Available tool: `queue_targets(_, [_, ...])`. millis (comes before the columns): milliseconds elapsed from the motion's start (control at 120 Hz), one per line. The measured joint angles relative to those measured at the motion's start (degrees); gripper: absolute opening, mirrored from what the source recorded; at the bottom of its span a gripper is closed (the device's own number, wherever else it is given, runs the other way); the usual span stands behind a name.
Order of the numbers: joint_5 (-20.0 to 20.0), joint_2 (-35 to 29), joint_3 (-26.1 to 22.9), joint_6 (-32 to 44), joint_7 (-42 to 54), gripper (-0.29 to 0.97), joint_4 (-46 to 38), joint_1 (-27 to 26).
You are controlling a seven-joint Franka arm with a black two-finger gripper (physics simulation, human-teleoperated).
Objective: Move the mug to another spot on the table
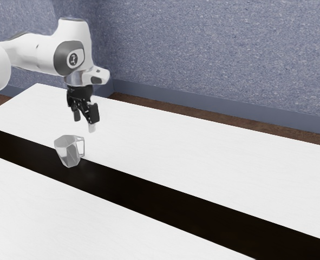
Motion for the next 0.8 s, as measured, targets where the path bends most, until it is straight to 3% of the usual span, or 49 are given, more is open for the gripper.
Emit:
queue_targets(125, [-8.45,5.92,3.13,4.37,9.02,0.68,-0.04,3.38])
queue_targets(258, [-12.44,10.58,3.85,6.93,17.93,0.68,2.39,4.61])
queue_targets(800, [-14.19,22.76,7.65,9.22,41.83,0.68,12.02,8.00])
